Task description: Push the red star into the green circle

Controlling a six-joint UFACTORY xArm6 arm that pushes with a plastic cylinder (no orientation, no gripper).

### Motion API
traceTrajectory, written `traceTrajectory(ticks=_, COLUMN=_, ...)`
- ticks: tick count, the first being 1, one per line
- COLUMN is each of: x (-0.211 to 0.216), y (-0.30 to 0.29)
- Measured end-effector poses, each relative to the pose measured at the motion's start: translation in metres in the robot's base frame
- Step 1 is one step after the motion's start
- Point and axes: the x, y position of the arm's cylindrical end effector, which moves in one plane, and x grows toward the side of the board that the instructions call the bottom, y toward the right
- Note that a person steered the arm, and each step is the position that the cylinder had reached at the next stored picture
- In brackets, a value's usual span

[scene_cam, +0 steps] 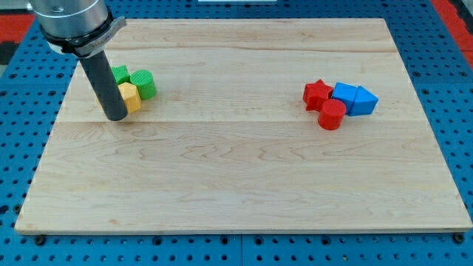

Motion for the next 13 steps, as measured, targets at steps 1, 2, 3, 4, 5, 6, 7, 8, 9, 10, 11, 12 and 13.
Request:
traceTrajectory(ticks=1, x=0.017, y=0.008)
traceTrajectory(ticks=2, x=0.082, y=0.036)
traceTrajectory(ticks=3, x=0.089, y=0.037)
traceTrajectory(ticks=4, x=0.110, y=0.119)
traceTrajectory(ticks=5, x=0.095, y=0.203)
traceTrajectory(ticks=6, x=0.083, y=0.247)
traceTrajectory(ticks=7, x=0.081, y=0.247)
traceTrajectory(ticks=8, x=0.079, y=0.297)
traceTrajectory(ticks=9, x=0.060, y=0.335)
traceTrajectory(ticks=10, x=0.031, y=0.368)
traceTrajectory(ticks=11, x=0.010, y=0.415)
traceTrajectory(ticks=12, x=-0.021, y=0.392)
traceTrajectory(ticks=13, x=-0.043, y=0.304)
